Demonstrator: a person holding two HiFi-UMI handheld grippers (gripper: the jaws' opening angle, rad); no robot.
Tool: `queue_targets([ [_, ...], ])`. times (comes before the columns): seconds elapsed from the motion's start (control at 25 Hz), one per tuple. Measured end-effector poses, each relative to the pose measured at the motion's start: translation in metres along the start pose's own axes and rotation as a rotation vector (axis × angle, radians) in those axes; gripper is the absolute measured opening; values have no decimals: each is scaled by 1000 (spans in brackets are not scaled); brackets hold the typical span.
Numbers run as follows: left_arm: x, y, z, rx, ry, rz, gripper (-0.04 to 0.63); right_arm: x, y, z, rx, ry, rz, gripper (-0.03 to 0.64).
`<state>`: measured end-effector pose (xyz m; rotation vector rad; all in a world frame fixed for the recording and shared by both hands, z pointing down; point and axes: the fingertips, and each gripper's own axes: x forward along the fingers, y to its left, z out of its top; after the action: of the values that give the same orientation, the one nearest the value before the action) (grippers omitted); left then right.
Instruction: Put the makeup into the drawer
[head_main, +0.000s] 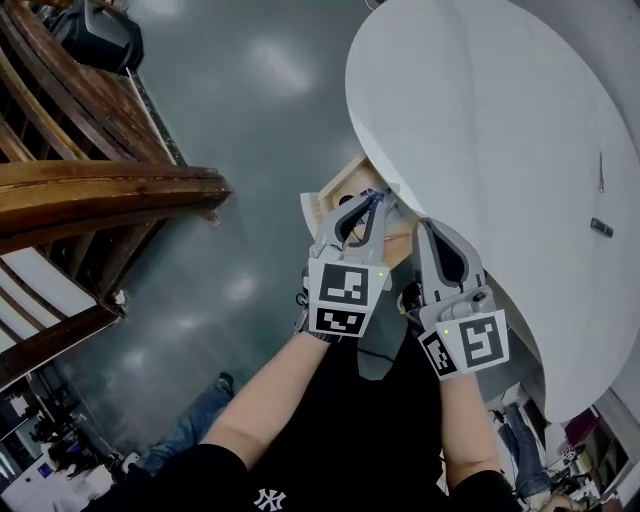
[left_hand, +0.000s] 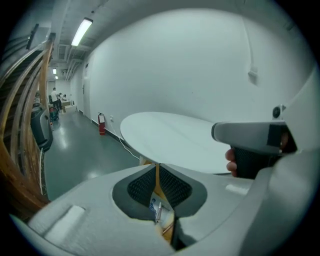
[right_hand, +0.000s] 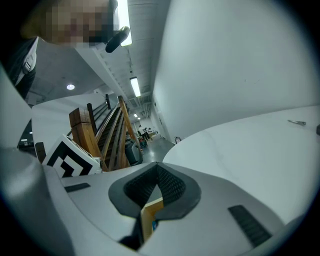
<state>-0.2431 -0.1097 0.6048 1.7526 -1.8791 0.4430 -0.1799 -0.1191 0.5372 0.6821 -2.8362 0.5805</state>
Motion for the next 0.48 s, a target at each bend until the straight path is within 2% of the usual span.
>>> queue_targets([
  [0.48, -84, -13, 104, 26, -135, -14, 20, -22, 38, 83, -51, -30, -19, 15],
])
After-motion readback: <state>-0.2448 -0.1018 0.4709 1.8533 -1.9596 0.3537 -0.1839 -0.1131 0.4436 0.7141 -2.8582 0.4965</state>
